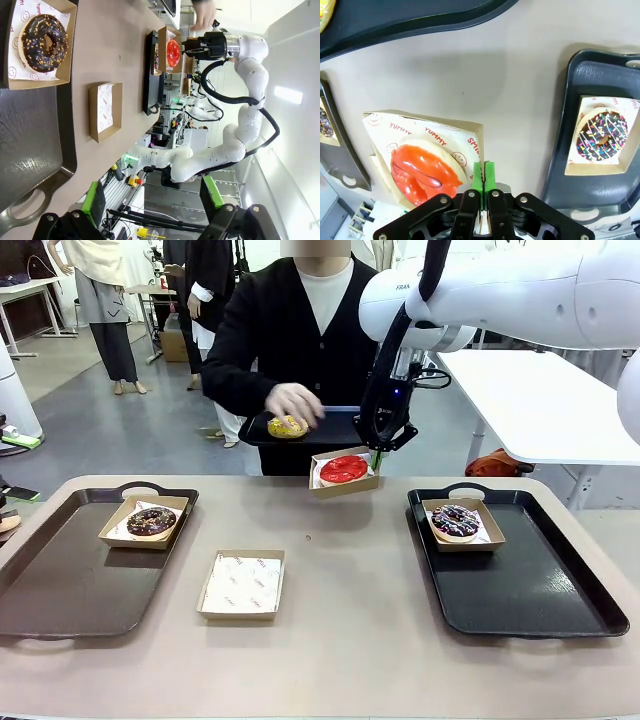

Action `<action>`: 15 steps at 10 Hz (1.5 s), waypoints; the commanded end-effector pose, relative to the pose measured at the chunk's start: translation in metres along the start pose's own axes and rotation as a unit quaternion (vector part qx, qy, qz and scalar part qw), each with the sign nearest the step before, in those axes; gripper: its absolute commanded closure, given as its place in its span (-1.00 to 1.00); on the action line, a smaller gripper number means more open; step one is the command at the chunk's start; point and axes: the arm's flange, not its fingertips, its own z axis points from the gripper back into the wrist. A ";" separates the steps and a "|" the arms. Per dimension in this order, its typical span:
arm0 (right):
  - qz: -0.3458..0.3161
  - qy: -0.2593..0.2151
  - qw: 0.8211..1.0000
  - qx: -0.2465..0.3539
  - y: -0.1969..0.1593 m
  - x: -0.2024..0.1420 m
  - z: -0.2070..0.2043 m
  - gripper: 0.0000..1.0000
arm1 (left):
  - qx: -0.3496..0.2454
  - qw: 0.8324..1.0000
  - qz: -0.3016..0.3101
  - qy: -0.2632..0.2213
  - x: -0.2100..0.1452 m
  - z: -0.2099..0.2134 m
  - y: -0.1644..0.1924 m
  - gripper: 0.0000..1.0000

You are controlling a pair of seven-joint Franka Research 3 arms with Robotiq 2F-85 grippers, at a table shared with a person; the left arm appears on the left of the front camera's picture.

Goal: Individually package the donuts and arrange them on the tray.
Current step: Place the picked Paper togo box on the Handle tray while simultaneously picking up another Paper togo box from the table with the other hand.

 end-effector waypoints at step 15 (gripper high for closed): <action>0.055 -0.015 0.998 -0.027 -0.043 -0.062 0.052 0.96 | 0.139 0.990 0.000 0.019 0.010 -0.029 -0.062 -1.00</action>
